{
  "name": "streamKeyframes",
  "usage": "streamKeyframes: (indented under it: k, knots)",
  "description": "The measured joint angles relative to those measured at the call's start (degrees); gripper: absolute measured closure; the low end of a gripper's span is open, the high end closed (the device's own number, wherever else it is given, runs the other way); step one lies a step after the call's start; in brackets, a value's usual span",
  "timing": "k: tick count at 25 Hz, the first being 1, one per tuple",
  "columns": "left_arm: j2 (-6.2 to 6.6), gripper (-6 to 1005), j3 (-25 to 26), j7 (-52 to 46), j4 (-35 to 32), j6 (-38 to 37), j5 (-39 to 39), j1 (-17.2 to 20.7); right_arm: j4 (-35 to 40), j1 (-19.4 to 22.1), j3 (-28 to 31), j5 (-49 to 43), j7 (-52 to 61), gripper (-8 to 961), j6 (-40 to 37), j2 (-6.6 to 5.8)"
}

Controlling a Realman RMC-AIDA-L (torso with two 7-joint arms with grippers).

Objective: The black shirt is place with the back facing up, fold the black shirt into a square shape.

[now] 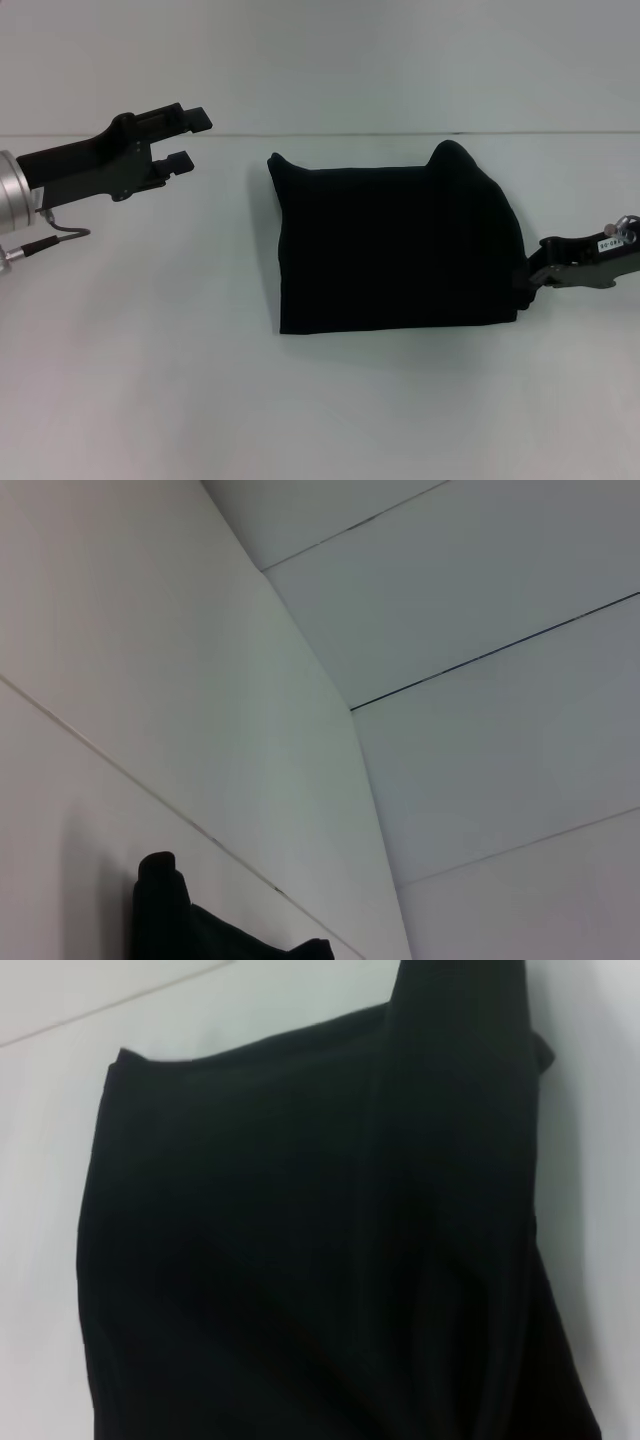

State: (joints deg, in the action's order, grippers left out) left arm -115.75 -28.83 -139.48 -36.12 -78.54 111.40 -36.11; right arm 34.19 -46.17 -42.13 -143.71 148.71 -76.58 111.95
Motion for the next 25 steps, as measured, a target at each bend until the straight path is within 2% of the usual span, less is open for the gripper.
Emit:
streamKeyframes:
  k: [6, 12, 17, 22, 25]
  knots:
    - [0.0, 223, 0.0, 0.0, 0.0, -0.16, -0.04, 0.0, 0.02, -0.43, -0.29, -2.95, 2.92, 914, 1.65, -0.74]
    - [0.0, 223, 0.0, 0.0, 0.0, -0.15, -0.19, 0.06, 2.21, 0.23, 1.22, -4.02, 3.97, 628, 0.67, -1.9]
    - [0.01, 223, 0.0, 0.0, 0.0, -0.16, -0.23, 0.06, 7.41, 2.61, 5.7, 5.32, -2.51, 476, -5.11, -2.11]
    - [0.2, 223, -0.17, -0.04, 0.01, -0.67, -0.23, 0.5, 8.84, 6.48, 11.58, 17.84, -14.86, 474, -11.21, -2.98]
    - [0.63, 223, -0.47, -0.1, 0.64, -2.96, 0.81, 0.71, 7.95, 11.21, 15.22, 25.59, -26.45, 472, -13.45, -2.35]
